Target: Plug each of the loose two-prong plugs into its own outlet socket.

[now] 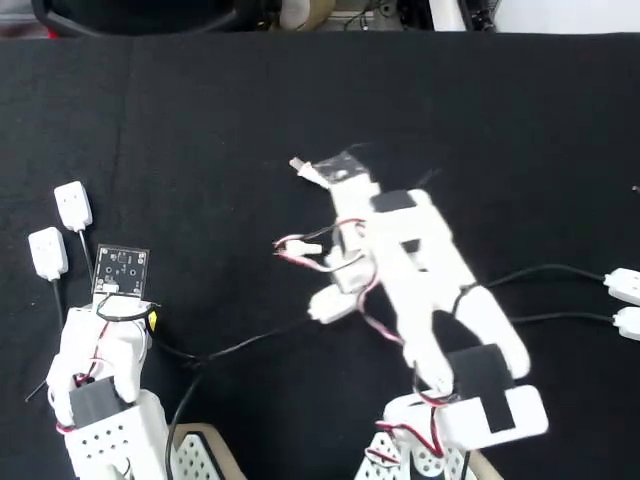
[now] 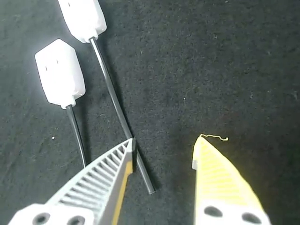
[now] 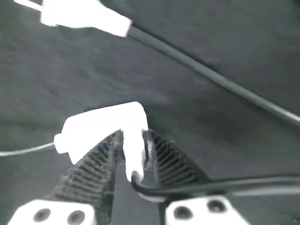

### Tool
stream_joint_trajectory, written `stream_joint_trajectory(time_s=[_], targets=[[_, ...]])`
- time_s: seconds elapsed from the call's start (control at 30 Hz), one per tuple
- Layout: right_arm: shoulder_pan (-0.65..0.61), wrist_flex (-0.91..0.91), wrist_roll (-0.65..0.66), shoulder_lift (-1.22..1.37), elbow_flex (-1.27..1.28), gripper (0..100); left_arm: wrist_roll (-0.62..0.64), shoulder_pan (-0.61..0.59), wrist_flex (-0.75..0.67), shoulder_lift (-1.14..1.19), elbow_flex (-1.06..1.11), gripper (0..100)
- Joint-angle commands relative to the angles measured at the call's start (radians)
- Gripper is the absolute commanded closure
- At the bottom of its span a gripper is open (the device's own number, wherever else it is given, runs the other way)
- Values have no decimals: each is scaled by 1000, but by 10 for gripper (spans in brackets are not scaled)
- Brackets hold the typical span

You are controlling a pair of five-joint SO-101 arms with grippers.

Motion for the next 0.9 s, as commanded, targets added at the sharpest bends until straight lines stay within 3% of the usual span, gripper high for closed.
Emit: stream_joint_trajectory(time_s=[0.0, 0.17, 0.37, 0.67, 0.87], targets=[[249, 14, 147, 12, -5, 987, -6, -2, 2, -8, 18, 791], [494, 38, 308, 15, -137, 987, -6, -2, 2, -8, 18, 791], [674, -48, 540, 19, -265, 987, -6, -2, 2, -6, 18, 791], [776, -153, 654, 35, -412, 987, -6, -1, 2, -6, 18, 791], [884, -267, 690, 197, -547, 987, -6, -1, 2, -5, 18, 791]])
